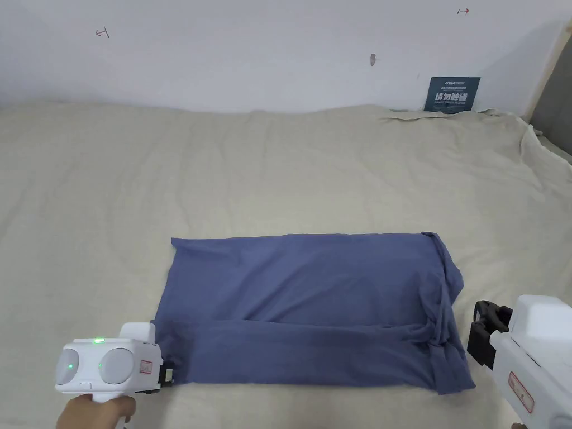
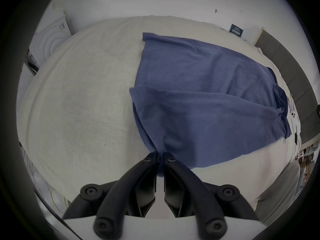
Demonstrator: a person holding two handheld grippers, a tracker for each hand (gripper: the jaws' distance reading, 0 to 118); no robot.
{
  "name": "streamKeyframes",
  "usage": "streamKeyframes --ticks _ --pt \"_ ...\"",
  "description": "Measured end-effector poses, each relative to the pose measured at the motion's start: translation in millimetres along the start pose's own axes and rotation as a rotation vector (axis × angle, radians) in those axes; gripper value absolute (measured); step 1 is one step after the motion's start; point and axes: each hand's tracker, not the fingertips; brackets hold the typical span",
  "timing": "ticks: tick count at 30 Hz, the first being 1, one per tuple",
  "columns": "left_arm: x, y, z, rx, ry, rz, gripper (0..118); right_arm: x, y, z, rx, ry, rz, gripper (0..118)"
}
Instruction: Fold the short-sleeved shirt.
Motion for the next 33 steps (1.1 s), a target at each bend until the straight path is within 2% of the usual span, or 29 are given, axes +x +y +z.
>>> streamKeyframes --ticks 2,4,5,6,8,9,10,14,20,22,25,27,30,33 --pt "-3 3 10 0.023 -0.012 0.003 5 11 -7 -10 -0.068 -0.002 -0.038 2" --pt "-8 5 16 0.042 -0.029 0.013 5 20 -16 -22 -0.148 -0.011 -0.059 12" --pt "-9 7 20 0.051 -0.038 0.014 5 25 -22 -29 -0.168 -0.025 -0.079 24" --pt "-10 8 23 0.055 -0.044 0.014 5 29 -29 -36 -0.202 -0.022 -0.088 42" --pt "-10 9 30 0.071 -0.057 0.011 5 34 -41 -51 -0.28 -0.03 -0.083 87" --pt "-10 10 32 0.074 -0.061 0.012 5 36 -48 -59 -0.323 -0.032 -0.071 96" --pt "-11 11 33 0.077 -0.063 0.012 5 37 -54 -66 -0.349 -0.04 -0.061 96" --pt "-11 12 34 0.088 -0.071 0.015 5 36 -75 -90 -0.448 -0.038 -0.025 96" --pt "-12 10 32 0.082 -0.072 0.019 5 23 -85 -105 -0.473 -0.02 -0.002 92" --pt "-12 9 31 0.078 -0.071 0.024 5 15 -83 -103 -0.48 0.002 -0.021 79" --pt "-15 7 28 0.077 -0.072 0.029 5 13 -86 -108 -0.506 0.001 -0.032 41" --pt "-15 6 28 0.076 -0.072 0.034 5 12 -87 -102 -0.488 -0.008 -0.035 9" --pt "-17 3 29 0.078 -0.072 0.039 5 12 -78 -85 -0.461 0.019 -0.076 9" --pt "-19 0 31 0.078 -0.077 0.042 5 17 -70 -70 -0.426 0.035 -0.08 8"
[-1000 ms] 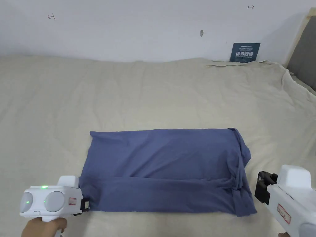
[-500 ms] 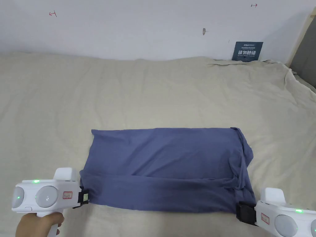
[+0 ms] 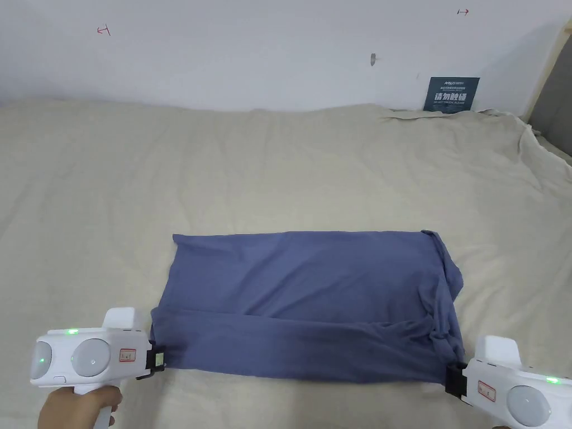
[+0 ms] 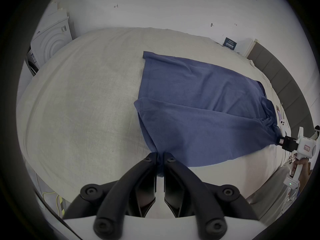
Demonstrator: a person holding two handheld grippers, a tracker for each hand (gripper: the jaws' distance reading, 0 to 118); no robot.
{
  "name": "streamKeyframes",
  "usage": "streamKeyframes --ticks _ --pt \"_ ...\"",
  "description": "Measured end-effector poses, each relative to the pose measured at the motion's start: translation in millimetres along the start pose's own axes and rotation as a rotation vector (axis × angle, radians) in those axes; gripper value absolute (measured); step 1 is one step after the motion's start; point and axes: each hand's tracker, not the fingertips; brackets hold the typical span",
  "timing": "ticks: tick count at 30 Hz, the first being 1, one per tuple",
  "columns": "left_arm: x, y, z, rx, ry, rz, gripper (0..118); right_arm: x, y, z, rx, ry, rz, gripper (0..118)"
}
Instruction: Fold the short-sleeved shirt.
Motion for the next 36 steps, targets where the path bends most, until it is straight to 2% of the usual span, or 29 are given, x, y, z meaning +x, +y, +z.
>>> streamKeyframes --ticks 4,15,19,24,29,30,31,32,34,35,36 --pt "-6 -4 8 0.013 -0.02 0.026 5 4 -1 24 0.035 0.069 -0.053 8" --pt "-34 -45 44 -0.012 -0.034 0.048 5 7 -40 77 0.035 0.093 -0.048 8" --pt "-39 -64 32 -0.055 -0.024 0.063 5 20 -57 48 -0.023 0.061 -0.051 8" --pt "-38 -74 4 -0.097 0.006 0.086 5 8 -72 20 -0.113 -0.002 -0.041 8" --pt "-32 -75 -2 -0.105 0.04 0.085 7 3 -75 14 -0.13 -0.026 -0.037 9" --pt "-30 -75 0 -0.107 0.043 0.082 10 2 -72 16 -0.132 -0.028 -0.033 9" --pt "-30 -73 2 -0.109 0.047 0.077 19 2 -69 19 -0.132 -0.027 -0.033 11" --pt "-28 -72 3 -0.116 0.057 0.072 38 0 -67 24 -0.131 -0.024 -0.032 20" --pt "-25 -70 8 -0.128 0.08 0.058 78 -2 -58 34 -0.108 -0.029 -0.026 50" --pt "-23 -69 11 -0.122 0.082 0.052 101 -3 -53 40 -0.075 -0.033 -0.015 72" --pt "-22 -67 16 -0.102 0.084 0.051 112 -3 -46 46 -0.032 -0.029 -0.011 83"
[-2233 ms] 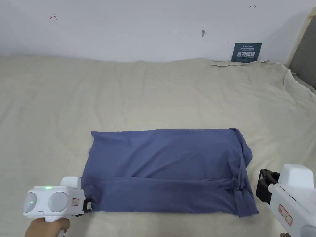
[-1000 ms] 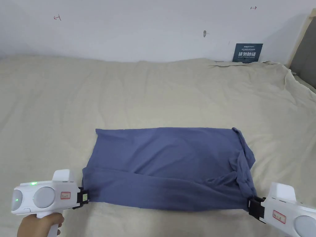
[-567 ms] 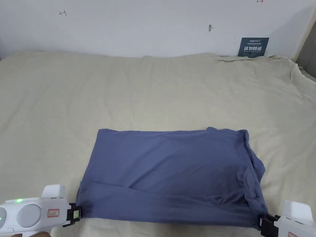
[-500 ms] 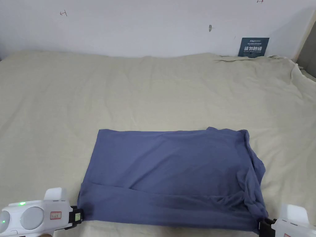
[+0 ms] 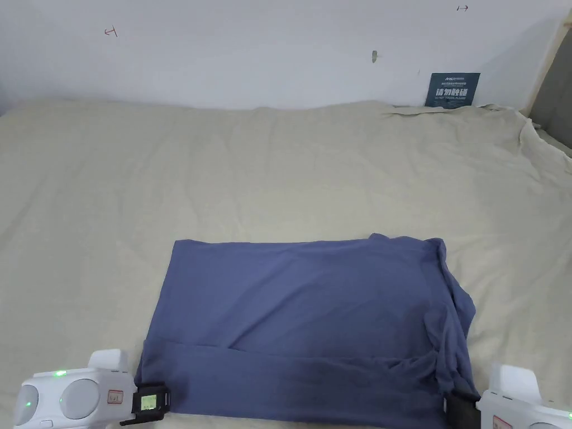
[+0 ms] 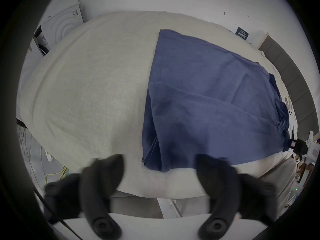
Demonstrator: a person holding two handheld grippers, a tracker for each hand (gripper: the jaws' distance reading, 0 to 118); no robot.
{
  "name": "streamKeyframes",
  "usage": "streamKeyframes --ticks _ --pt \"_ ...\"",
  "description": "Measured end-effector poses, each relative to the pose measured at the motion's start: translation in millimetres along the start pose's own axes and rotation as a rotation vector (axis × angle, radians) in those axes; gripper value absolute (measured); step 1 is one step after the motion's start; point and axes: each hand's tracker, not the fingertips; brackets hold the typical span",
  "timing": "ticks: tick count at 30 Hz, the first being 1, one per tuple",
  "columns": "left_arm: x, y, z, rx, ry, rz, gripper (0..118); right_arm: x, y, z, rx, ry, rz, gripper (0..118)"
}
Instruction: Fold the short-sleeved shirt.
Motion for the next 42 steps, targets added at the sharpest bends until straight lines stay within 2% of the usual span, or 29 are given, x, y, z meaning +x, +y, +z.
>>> streamKeyframes --ticks 1,8,14,18,19,21,22,23,24,25,26,27,28,30,36,42 --pt "1 2 6 0.027 -0.002 0.002 116 -2 6 7 0.027 0.0 0.004 88" --pt "24 23 78 0.332 -0.06 0.014 116 -20 56 69 0.294 0.02 0.046 88" --pt "51 47 129 0.567 -0.096 -0.036 116 -37 83 99 0.473 0.019 0.074 88" --pt "68 54 144 0.738 -0.06 -0.055 113 -52 87 110 0.569 -0.002 0.087 88" --pt "72 54 145 0.769 -0.045 -0.057 110 -54 87 111 0.588 -0.002 0.091 88" --pt "80 52 146 0.828 -0.028 -0.074 96 -59 87 112 0.615 -0.009 0.085 87" --pt "83 51 144 0.852 -0.022 -0.09 86 -61 87 113 0.623 -0.008 0.084 86" --pt "86 50 143 0.863 -0.014 -0.101 73 -62 86 113 0.634 -0.009 0.085 77" --pt "90 48 142 0.881 -0.005 -0.115 64 -71 86 118 0.644 -0.008 0.096 64" --pt "92 46 141 0.894 -0.006 -0.127 53 -73 85 118 0.651 -0.01 0.102 45" --pt "94 44 141 0.909 -0.022 -0.144 34 -74 85 118 0.661 -0.017 0.108 17" --pt "96 43 141 0.911 -0.026 -0.155 16 -76 85 118 0.671 -0.024 0.112 3" --pt "98 42 141 0.914 -0.028 -0.159 5 -77 85 118 0.675 -0.018 0.109 2" --pt "99 43 139 0.911 -0.029 -0.176 0 -76 87 118 0.679 0.008 0.106 1" --pt "97 64 125 0.846 -0.04 -0.172 0 -74 98 108 0.672 0.002 0.101 1" --pt "79 115 91 0.71 -0.083 -0.153 0 -72 116 88 0.651 0.004 0.093 1"
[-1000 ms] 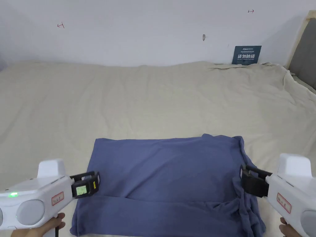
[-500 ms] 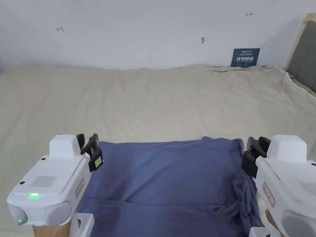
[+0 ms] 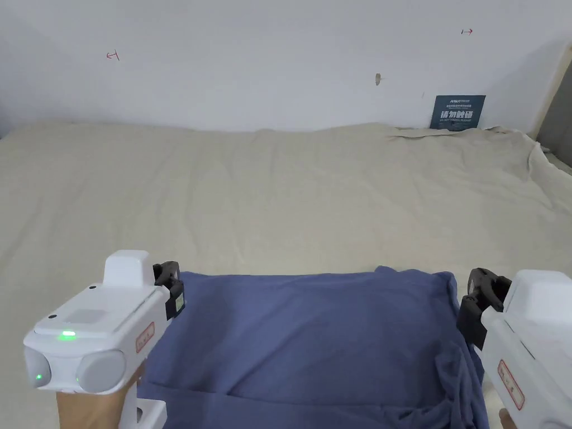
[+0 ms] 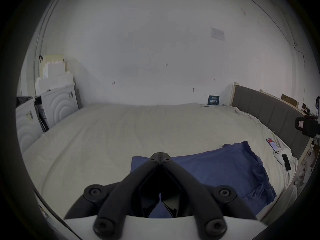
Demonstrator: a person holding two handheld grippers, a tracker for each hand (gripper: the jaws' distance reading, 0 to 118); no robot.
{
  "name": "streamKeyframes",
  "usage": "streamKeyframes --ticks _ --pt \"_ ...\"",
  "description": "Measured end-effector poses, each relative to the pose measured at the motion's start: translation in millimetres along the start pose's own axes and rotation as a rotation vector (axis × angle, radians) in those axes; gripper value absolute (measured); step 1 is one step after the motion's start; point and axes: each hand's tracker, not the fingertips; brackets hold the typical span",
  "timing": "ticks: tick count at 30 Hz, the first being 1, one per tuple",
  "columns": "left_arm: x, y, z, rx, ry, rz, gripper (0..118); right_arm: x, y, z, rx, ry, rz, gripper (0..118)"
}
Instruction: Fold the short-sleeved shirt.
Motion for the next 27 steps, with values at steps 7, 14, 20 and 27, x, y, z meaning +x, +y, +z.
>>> streamKeyframes --ticks 7,14,20,27 --pt "-40 22 -99 -0.177 -0.013 0.088 0 8 1 -39 -0.034 -0.004 -0.008 1" --pt "-63 22 -202 -0.396 0.042 0.074 27 19 -7 -79 -0.085 -0.03 -0.019 2" --pt "-76 2 -264 -0.545 0.07 0.077 96 26 -17 -99 -0.132 -0.049 -0.026 2" --pt "-82 -21 -296 -0.629 0.116 0.043 83 33 -26 -106 -0.159 -0.063 -0.029 2"
